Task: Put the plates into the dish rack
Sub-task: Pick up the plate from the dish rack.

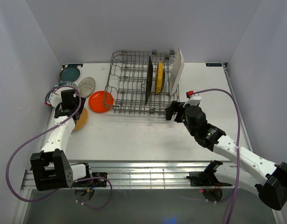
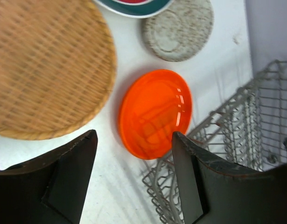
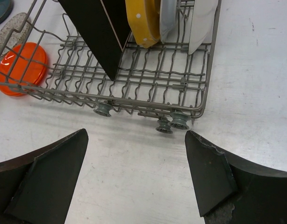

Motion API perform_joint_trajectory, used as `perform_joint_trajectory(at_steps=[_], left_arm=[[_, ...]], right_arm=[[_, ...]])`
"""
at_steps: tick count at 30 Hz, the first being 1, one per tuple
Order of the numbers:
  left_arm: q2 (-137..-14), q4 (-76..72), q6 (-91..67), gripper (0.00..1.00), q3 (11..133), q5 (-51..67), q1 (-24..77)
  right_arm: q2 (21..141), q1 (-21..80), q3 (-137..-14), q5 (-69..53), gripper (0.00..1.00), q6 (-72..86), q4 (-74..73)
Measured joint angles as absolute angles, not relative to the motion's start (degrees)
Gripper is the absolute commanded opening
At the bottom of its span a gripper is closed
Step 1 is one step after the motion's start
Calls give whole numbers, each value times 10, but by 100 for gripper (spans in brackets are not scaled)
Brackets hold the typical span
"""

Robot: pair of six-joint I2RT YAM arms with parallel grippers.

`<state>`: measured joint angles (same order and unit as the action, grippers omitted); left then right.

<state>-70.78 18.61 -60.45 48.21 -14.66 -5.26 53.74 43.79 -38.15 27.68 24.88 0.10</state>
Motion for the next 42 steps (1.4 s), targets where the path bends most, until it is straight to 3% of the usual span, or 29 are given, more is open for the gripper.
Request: perform_joint_trajectory(at_steps=[3,10,25,42], left_arm=[[-708,225,-626,83,480,-179,-58],[-668,249,-665,83,410,-205,-70],[-361,272,-725,82,252,-194,-81],[-329,258,-848,84,123,-198,-81]], right_arm=[[540,438,-382,277,90,249,1],[540,438,-382,277,90,249,1],[557,438,-387,276,90,246,1],[557,438,-389,271,90,242,1]])
